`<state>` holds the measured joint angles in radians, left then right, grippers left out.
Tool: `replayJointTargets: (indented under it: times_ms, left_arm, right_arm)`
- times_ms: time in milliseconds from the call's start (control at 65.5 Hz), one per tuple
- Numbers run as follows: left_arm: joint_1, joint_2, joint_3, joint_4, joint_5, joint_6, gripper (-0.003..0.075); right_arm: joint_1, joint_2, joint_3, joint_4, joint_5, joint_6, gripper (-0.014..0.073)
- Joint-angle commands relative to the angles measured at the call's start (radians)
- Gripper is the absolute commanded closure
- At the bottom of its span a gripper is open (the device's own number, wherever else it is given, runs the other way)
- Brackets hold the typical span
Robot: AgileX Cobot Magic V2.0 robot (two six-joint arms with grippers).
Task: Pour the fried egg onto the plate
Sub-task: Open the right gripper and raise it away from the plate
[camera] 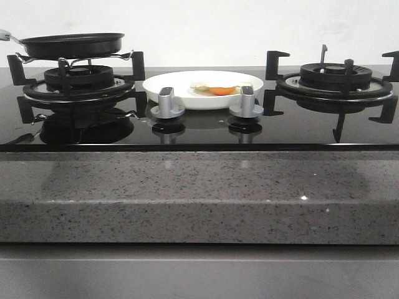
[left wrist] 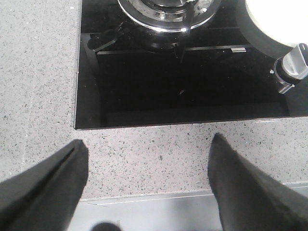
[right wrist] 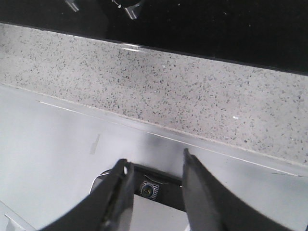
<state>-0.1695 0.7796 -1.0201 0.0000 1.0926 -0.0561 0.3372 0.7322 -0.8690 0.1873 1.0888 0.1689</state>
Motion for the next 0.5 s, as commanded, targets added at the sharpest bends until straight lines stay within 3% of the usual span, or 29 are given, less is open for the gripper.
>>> replayJointTargets:
  times_ms: [0,183,260,351,367,489]
  left_arm:
    - [-0.008,-0.005,-0.023,-0.008,-0.053,-0.01,0.0206]
    - [-0.008,-0.003,-0.023,-0.008,-0.053,-0.01,0.0209]
    - [-0.008,0.004,-0.023,-0.01,-0.051,-0.01,0.0248]
    - [-0.008,0.006,-0.023,-0.01,-0.051,-0.01,0.0374]
    - [-0.008,0.006,-0.023,-0.01,-0.051,-0.01,0.0395]
    - [-0.008,0.006,-0.023,-0.01,-0.051,-0.01,0.0596]
  right_arm:
    - [0.001,-0.007,-0.02,-0.003,-0.057,-0.013,0.0303]
    - [0.001,-0.007,-0.02,-0.003,-0.055,-0.013,0.0307]
    - [0.001,-0.007,-0.02,-0.003,-0.054,-0.013,0.0338]
    - [0.001,-0.007,-0.02,-0.003,-0.054,-0.013,0.0432]
    - [0.001,-0.007,-0.02,-0.003,-0.054,-0.013,0.0503]
    - [0.001,-0.007,-0.02,-0.003,-0.053,-0.013,0.059]
